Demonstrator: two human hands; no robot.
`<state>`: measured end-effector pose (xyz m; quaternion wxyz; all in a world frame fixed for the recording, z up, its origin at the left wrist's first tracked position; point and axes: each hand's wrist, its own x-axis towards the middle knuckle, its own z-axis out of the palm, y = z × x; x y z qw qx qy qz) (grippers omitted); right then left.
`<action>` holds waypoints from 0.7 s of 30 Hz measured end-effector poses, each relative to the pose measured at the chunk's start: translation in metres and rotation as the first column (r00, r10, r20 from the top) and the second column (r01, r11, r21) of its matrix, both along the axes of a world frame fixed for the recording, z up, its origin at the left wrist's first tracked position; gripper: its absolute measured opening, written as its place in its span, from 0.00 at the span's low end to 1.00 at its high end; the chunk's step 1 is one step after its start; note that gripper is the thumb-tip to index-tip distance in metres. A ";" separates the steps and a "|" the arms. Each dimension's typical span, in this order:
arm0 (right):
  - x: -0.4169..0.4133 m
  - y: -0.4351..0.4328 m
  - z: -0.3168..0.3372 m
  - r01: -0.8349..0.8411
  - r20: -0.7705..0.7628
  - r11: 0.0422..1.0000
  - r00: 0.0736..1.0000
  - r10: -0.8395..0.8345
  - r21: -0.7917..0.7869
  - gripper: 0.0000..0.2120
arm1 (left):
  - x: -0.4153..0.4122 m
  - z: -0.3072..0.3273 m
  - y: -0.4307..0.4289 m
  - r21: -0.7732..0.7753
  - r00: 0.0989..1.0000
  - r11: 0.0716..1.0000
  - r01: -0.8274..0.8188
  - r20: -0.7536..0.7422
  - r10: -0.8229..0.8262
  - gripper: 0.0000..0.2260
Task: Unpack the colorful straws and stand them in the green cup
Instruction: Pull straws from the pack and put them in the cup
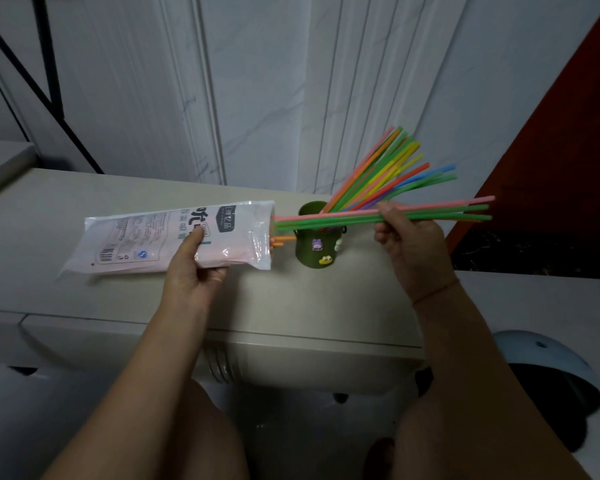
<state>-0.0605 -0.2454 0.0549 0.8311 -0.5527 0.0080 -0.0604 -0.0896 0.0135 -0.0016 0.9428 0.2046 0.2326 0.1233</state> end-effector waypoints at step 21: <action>0.019 0.004 -0.002 0.176 0.132 0.868 0.983 -0.129 -0.465 0.10 | -0.001 0.004 -0.008 0.004 1.000 1.000 0.017 -0.008 -0.017 0.11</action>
